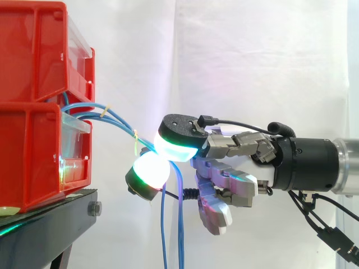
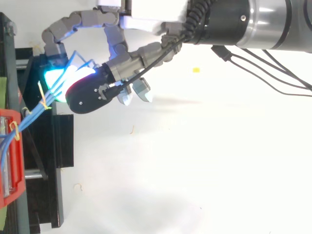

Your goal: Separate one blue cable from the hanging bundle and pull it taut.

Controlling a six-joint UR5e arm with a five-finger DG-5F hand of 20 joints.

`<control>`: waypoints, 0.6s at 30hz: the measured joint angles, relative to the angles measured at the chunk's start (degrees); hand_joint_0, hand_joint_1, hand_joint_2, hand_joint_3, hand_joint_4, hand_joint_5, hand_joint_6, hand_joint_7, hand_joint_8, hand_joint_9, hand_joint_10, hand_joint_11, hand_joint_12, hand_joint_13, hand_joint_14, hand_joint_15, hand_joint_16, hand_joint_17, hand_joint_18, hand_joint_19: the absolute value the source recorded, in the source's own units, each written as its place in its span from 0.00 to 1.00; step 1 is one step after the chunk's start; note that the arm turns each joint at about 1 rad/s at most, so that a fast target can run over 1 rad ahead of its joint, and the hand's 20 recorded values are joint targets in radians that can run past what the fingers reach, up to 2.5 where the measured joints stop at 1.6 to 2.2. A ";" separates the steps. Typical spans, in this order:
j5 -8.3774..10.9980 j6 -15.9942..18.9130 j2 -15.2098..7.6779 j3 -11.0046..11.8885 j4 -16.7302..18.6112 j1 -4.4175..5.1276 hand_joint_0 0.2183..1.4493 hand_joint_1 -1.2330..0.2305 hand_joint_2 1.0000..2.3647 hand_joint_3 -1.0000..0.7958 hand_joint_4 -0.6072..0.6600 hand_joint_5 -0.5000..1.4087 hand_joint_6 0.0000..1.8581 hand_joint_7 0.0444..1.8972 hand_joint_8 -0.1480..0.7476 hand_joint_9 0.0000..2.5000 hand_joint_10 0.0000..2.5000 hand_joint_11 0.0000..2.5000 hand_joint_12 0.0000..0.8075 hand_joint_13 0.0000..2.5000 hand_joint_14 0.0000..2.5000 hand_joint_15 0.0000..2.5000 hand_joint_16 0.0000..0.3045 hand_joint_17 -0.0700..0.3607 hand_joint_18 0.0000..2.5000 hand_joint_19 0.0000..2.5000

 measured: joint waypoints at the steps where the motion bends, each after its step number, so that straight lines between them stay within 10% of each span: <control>1: -0.03 -0.29 0.09 -0.01 -0.69 0.02 0.39 0.34 0.01 0.44 0.52 0.34 0.27 0.68 0.24 0.80 0.01 0.11 0.30 0.66 0.01 0.13 0.23 0.52 0.81 0.13; 18: -0.08 -2.34 3.97 -3.70 -6.82 0.08 0.39 0.35 0.01 0.44 0.52 0.34 0.27 0.68 0.24 0.80 0.01 0.11 0.30 0.66 0.01 0.13 0.23 0.52 0.80 0.14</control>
